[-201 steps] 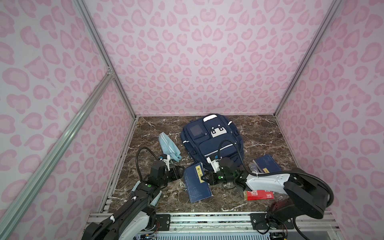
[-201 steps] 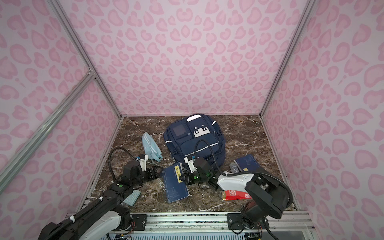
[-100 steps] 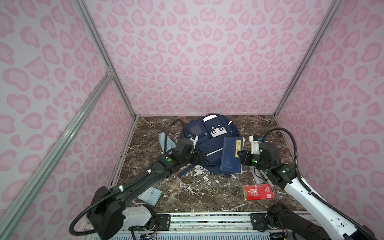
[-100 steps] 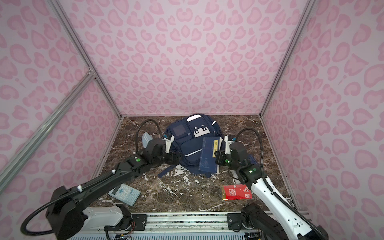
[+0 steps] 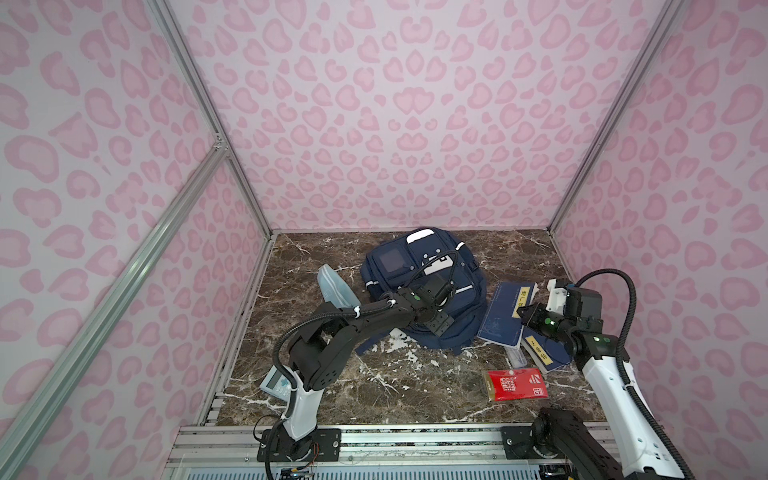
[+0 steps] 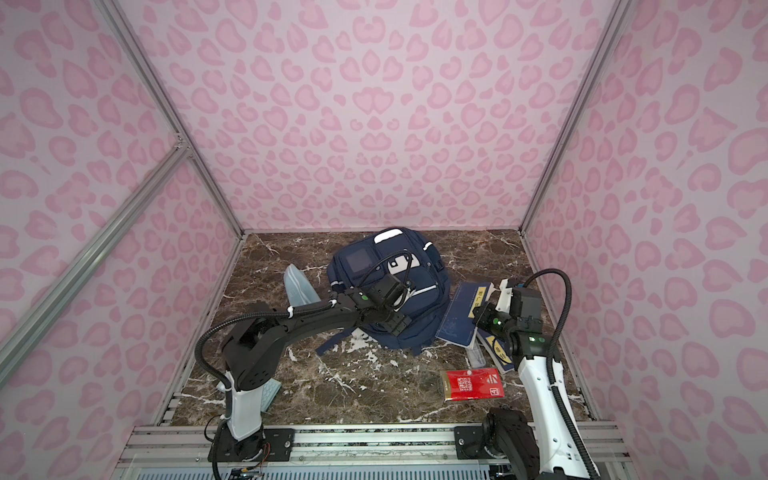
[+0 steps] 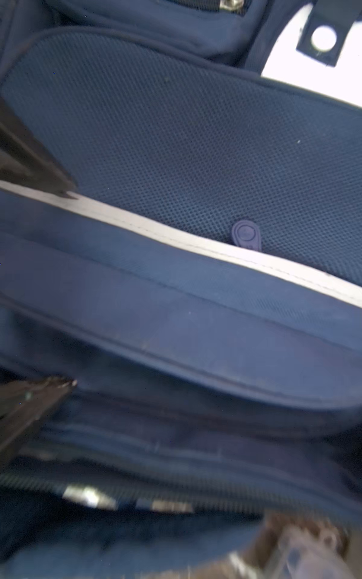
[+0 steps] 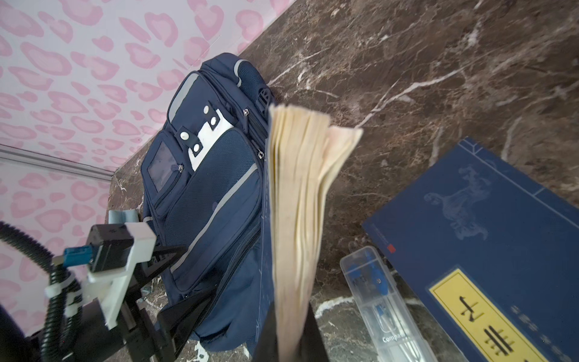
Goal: Pack the student bag
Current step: 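Insert the book into the compartment with right gripper while left holds the opening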
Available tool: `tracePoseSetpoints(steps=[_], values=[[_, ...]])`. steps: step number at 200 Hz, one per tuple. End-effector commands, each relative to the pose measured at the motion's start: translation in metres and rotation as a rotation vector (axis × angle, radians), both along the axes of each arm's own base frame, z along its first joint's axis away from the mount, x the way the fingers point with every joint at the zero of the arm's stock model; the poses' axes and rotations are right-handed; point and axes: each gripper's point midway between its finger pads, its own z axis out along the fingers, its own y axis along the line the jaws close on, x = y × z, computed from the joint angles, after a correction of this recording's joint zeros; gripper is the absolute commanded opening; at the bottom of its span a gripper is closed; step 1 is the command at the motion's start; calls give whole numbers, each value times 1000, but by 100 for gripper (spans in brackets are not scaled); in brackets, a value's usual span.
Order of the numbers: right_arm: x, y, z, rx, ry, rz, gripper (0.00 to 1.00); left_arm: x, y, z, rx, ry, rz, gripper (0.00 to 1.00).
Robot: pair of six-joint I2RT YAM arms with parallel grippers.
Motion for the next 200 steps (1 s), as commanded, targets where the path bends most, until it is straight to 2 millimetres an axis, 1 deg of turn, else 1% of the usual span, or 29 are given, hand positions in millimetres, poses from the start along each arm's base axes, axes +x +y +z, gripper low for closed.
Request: tracePoseSetpoints(steps=[1,7,14,23,32,34,37,40,50,59,75,93,104,116,131,143,161,178,189,200], values=[[6,6,6,26,-45,34,0,-1,-2,-14,55,8,-26,92],[6,7,7,29,-49,35,0,1,-3,-18,62,5,-16,91],[5,8,8,37,-54,36,0,6,-1,-20,78,-3,4,84],[4,10,10,51,-63,35,0,10,0,-20,83,-9,28,58],[3,14,14,81,-84,41,0,10,-3,-14,56,-4,33,22],[2,15,15,89,-92,45,0,10,-4,-12,45,0,33,18],[2,17,16,101,-100,48,0,9,-6,-9,32,6,32,8],[1,19,17,114,-105,50,0,8,-8,-5,18,8,31,4],[-1,21,22,146,-121,46,0,8,-12,10,-33,8,42,3],[-1,26,23,190,-133,50,0,10,-14,30,-81,-1,63,3],[0,37,23,298,-134,68,0,17,-11,69,-178,-8,119,3],[6,44,21,408,-139,63,0,24,-7,108,-294,-1,178,3],[8,44,17,432,-131,48,0,27,-3,127,-345,1,208,3],[8,46,16,427,-128,52,0,28,-3,143,-383,1,212,3],[8,50,17,403,-137,54,0,28,-6,155,-411,5,208,3],[9,57,18,385,-147,65,0,28,-9,160,-423,11,202,3],[8,67,5,356,-87,84,0,32,-9,161,-443,21,215,3],[8,64,-13,349,-46,63,0,36,-6,163,-458,29,233,3],[12,63,-18,368,-56,42,0,36,-7,167,-474,34,228,3],[17,70,-20,391,-81,47,0,35,-7,173,-492,34,219,3]])
